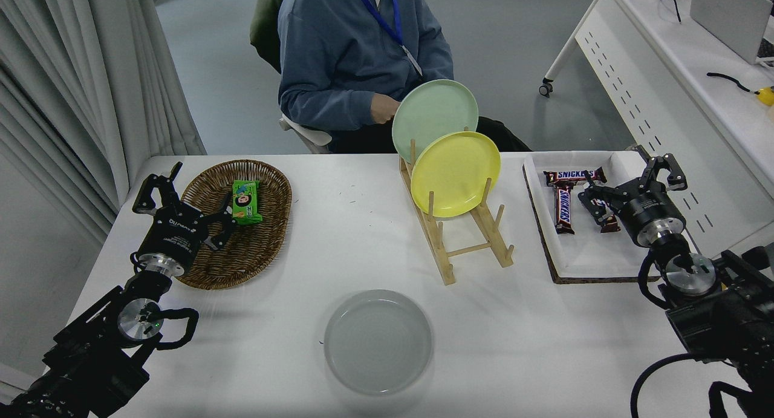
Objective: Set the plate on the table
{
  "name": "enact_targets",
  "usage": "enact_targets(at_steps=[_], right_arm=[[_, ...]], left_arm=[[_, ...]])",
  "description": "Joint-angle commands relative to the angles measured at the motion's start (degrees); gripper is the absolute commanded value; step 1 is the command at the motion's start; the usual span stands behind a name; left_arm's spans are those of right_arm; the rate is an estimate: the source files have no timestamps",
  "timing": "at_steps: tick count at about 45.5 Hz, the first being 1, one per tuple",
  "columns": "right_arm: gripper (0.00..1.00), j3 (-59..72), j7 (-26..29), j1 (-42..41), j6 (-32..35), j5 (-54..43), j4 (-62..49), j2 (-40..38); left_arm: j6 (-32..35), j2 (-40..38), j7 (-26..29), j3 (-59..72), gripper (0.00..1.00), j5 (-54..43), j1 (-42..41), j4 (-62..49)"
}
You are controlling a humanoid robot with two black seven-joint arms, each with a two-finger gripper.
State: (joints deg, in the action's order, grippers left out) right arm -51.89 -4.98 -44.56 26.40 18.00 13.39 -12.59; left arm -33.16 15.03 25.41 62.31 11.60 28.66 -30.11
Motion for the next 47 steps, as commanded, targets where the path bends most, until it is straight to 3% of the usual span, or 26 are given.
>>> enact_targets(at_steps=[1,47], right_arm=[[1.00,0.12,-0.29,0.35,1.90,-0.07,-0.74,0.81],[1.00,0.04,-2.40,1.14,3.66,0.02,-1.08,0.90]], left_arm=[[-0.06,0.00,-0.01,0.00,1.00,0.00,-0.01,-0.04],[-0.06,0.00,-0.01,0.00,1.00,0.00,-0.01,-0.04]])
